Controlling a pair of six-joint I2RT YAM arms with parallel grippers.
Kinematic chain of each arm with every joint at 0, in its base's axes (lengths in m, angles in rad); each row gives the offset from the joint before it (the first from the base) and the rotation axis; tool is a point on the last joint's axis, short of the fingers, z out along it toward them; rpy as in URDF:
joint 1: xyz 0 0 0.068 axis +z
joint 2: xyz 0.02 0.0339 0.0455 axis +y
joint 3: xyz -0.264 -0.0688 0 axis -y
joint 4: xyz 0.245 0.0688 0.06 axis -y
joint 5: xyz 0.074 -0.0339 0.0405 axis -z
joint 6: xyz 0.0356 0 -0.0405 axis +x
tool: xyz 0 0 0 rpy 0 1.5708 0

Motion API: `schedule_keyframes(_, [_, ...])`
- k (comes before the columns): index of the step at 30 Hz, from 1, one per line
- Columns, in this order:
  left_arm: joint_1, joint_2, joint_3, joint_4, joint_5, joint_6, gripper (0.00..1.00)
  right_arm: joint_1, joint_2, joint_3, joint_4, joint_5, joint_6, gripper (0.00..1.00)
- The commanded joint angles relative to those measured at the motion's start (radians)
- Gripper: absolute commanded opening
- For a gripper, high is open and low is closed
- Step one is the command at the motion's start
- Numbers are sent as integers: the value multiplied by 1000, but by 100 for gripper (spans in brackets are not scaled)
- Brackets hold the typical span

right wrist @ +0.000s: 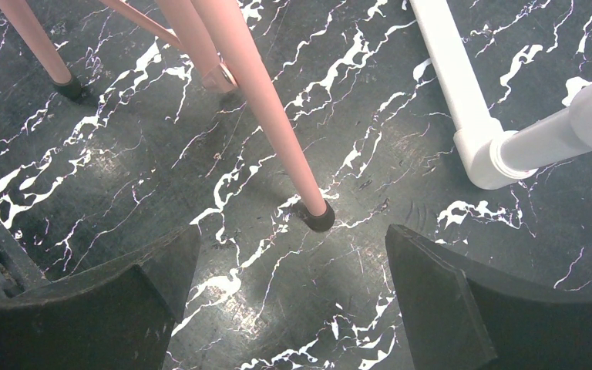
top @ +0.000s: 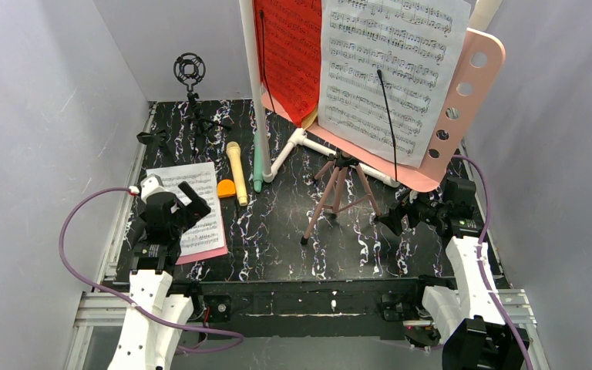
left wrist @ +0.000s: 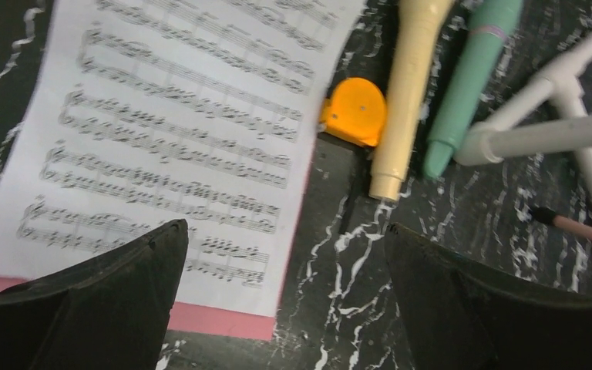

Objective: Pack up the instrument practice props
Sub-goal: Place the sheet music at the corner of the board, then pick up the sheet music from the music stand.

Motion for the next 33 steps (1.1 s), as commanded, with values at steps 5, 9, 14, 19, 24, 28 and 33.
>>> schedule_keyframes(5, [7,-3,-11,146,457,94,98,-7,-11,35,5,-19,-11,100])
schedule_keyframes(9, [7,-47,-34,208,660,46,98,-7,-9,33,6,-23,-11,100])
schedule_keyframes(14, [7,-111,-37,286,848,-97,98,-8,-2,33,11,-27,-10,100])
schedule_keyframes(19, [7,-89,-4,534,1017,-303,98,-8,1,32,13,-25,-11,100])
schedule_keyframes(24, [-74,-34,166,545,1007,-309,98,-7,0,31,14,-26,-9,100])
schedule_keyframes(28, [-259,54,317,541,915,-247,98,-8,4,31,14,-24,-10,100])
schedule_keyframes(33, [-534,216,503,538,808,-156,98,-10,2,32,13,-22,-10,100])
